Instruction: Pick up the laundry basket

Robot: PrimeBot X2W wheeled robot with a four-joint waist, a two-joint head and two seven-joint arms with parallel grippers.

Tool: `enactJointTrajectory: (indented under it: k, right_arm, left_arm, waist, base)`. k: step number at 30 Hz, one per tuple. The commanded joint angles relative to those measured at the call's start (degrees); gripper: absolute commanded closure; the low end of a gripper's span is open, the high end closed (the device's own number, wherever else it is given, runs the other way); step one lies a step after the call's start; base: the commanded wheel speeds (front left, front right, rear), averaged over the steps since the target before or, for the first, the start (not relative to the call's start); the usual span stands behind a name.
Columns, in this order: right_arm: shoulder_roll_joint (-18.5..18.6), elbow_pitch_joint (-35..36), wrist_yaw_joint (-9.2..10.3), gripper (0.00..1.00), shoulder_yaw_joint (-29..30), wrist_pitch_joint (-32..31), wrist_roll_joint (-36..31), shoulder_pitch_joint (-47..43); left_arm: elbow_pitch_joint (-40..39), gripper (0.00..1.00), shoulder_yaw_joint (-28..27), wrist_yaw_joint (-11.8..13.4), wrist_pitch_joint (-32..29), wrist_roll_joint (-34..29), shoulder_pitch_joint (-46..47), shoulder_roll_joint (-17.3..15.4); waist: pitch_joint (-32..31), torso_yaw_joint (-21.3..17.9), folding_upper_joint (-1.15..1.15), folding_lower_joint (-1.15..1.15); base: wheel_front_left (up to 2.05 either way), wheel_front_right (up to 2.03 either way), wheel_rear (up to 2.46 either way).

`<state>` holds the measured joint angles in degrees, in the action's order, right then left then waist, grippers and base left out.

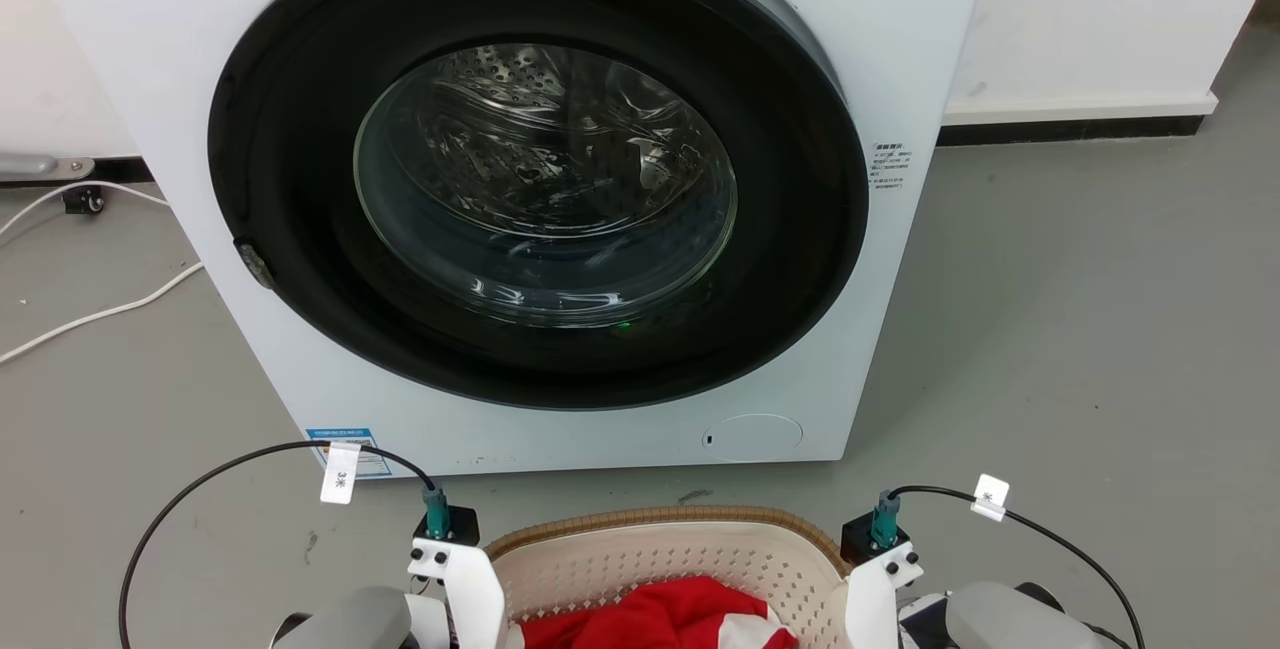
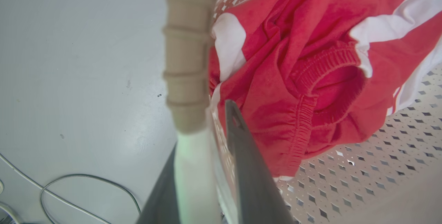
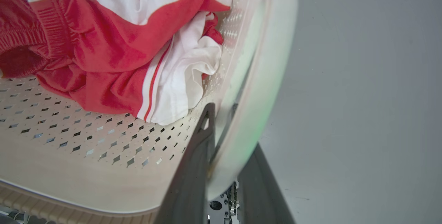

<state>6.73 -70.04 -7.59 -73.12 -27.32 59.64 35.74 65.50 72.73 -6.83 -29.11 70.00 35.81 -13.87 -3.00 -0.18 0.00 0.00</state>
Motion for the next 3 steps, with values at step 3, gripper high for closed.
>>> enactJointTrajectory:
  k: [3]
  right_arm:
    - [0.9,-0.6,0.18,1.00,-0.5,0.0,-0.5,0.5]
  left_arm:
    - [0.1,1.00,0.7,-1.2,-1.0,-0.3,-0.3,-0.1]
  waist:
    - [0.0,0.0,0.00,0.00]
  base:
    - [0.00,0.00,0.00]
